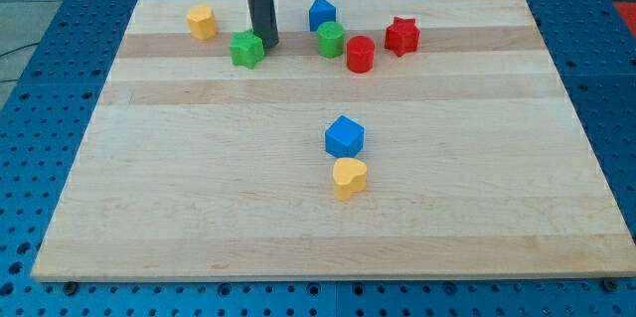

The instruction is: Move the green star into the blue triangle

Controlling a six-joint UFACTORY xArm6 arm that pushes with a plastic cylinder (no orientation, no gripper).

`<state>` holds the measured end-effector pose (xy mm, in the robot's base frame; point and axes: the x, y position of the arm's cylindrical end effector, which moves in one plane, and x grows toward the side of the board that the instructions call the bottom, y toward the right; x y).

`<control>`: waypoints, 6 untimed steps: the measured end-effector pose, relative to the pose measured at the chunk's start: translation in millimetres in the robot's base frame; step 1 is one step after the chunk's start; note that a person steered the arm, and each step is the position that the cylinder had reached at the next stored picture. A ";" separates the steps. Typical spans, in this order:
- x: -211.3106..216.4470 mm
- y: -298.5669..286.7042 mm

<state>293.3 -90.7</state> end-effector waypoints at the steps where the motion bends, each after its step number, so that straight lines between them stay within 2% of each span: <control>1: -3.0 0.0; 4: -3.3 -0.9; 6: -1.8 34.8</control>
<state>291.5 -55.9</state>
